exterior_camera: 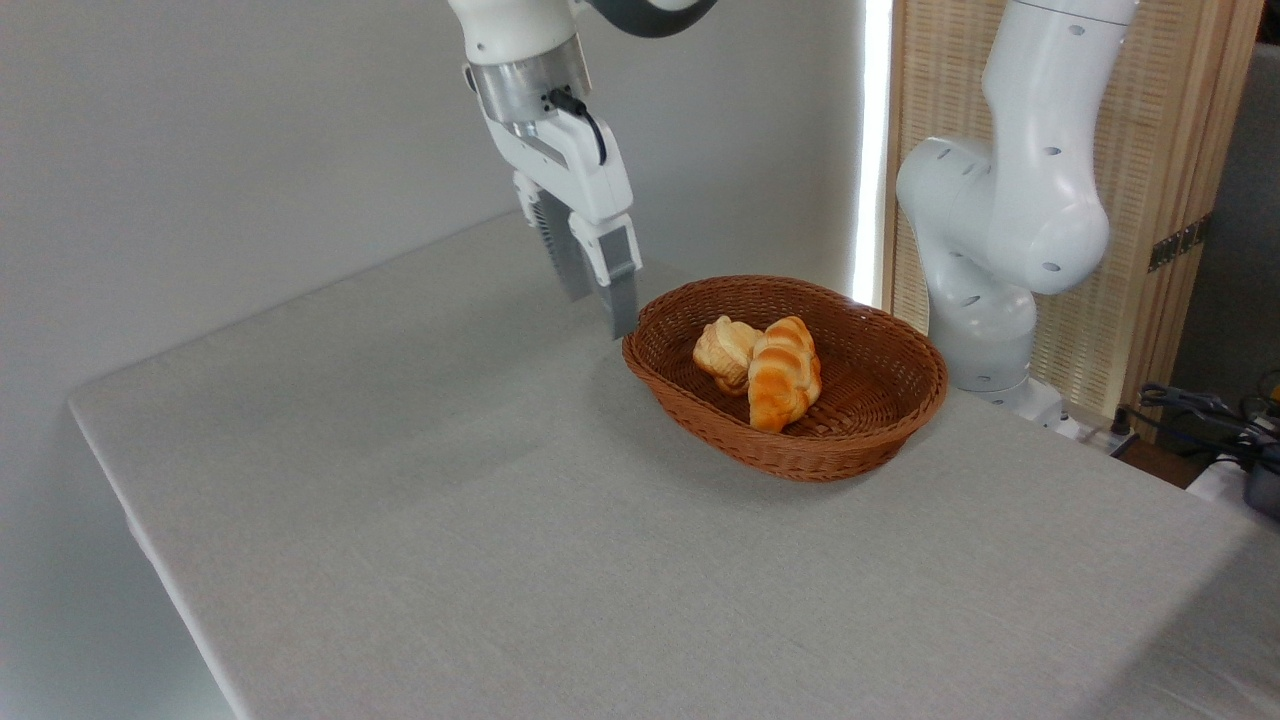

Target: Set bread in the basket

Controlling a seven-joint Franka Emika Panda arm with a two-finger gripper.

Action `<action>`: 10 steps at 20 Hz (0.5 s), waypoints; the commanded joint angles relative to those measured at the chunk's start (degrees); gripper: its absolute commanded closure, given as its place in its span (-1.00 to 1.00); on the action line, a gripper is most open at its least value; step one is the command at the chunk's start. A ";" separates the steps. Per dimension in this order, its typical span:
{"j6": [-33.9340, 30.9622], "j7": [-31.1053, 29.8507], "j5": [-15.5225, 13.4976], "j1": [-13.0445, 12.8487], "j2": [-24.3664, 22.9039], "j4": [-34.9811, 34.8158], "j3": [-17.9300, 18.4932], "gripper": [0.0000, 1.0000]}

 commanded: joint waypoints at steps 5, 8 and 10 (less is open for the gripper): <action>11.16 0.43 0.58 0.15 6.04 5.64 4.65 -1.00; 11.69 0.25 0.49 0.15 9.91 9.77 5.10 -1.00; 11.69 -1.32 0.49 0.15 12.20 12.59 5.19 -1.00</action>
